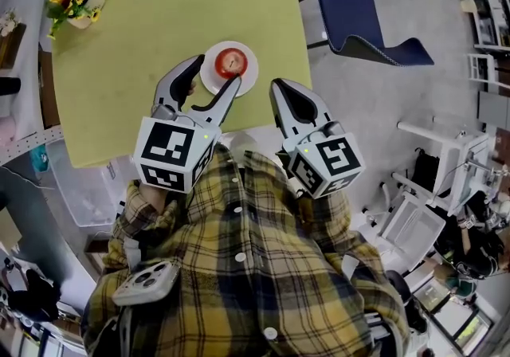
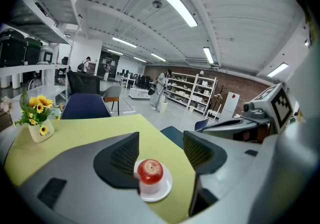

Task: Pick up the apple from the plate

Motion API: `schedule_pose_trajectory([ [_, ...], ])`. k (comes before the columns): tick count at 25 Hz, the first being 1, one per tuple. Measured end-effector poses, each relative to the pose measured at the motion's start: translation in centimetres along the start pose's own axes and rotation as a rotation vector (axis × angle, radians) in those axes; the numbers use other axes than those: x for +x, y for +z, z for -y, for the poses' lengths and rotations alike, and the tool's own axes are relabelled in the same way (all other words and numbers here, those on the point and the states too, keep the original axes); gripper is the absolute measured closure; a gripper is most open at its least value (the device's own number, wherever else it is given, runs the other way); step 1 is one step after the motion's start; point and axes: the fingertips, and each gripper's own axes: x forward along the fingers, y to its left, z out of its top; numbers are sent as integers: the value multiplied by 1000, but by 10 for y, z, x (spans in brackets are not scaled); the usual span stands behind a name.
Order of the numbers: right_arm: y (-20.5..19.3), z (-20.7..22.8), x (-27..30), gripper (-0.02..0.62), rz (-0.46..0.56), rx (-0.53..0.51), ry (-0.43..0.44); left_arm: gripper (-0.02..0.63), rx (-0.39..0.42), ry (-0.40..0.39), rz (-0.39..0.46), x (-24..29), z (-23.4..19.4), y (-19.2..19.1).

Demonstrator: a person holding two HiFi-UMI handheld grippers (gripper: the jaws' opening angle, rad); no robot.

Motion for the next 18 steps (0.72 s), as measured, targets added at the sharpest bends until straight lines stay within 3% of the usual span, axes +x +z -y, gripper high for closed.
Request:
schedule_pose_trajectory([
  [6, -9, 7, -4, 598, -25, 14, -14, 285, -7, -18, -56, 17, 0, -21],
  [18, -32, 24, 1, 598, -64, 75, -49, 213, 94, -41, -186, 62, -10, -72],
])
